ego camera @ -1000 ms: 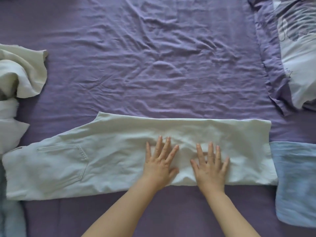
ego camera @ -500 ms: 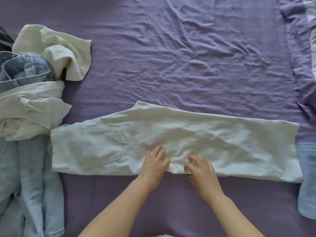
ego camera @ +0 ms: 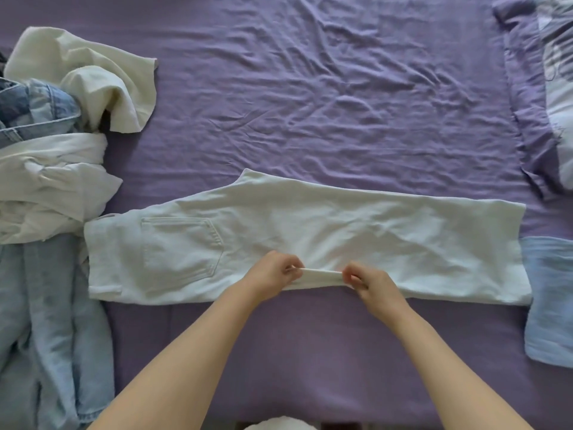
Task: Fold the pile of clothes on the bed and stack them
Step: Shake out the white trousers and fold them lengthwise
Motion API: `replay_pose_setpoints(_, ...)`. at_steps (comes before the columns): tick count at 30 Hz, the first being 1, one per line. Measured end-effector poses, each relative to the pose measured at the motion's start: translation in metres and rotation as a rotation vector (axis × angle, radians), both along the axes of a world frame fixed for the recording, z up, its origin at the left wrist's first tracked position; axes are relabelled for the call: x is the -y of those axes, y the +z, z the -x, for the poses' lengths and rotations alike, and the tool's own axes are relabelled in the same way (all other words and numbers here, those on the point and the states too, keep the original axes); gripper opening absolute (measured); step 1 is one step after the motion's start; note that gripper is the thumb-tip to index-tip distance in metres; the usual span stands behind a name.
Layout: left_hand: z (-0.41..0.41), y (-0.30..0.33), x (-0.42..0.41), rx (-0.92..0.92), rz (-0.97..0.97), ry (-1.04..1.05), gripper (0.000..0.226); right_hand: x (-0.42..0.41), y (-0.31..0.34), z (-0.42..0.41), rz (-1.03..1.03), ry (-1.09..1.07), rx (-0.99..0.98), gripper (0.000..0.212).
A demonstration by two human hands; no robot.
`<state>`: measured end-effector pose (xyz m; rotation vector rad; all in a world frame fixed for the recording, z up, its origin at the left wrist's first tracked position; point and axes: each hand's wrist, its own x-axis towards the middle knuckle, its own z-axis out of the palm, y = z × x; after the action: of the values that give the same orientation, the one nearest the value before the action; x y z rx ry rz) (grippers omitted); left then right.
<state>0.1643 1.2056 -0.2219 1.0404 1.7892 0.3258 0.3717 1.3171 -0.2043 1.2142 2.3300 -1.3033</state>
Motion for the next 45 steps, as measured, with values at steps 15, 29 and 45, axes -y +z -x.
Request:
replay_pose_setpoints(15,-0.03,0.008,0.016,-0.157,-0.235,-0.007,0.023,0.02,-0.015,-0.008,-0.657,0.256,-0.217,0.022)
replay_pose_setpoints(29,-0.028,0.006,0.014,-0.094,-0.102,0.026,0.01,-0.007,-0.007,0.0,-0.089,0.216,-0.014,0.023)
replay_pose_setpoints(45,0.056,-0.003,0.116,-0.607,0.027,0.252,0.024,0.085,-0.014,0.115,0.001,0.589,0.221,0.053)
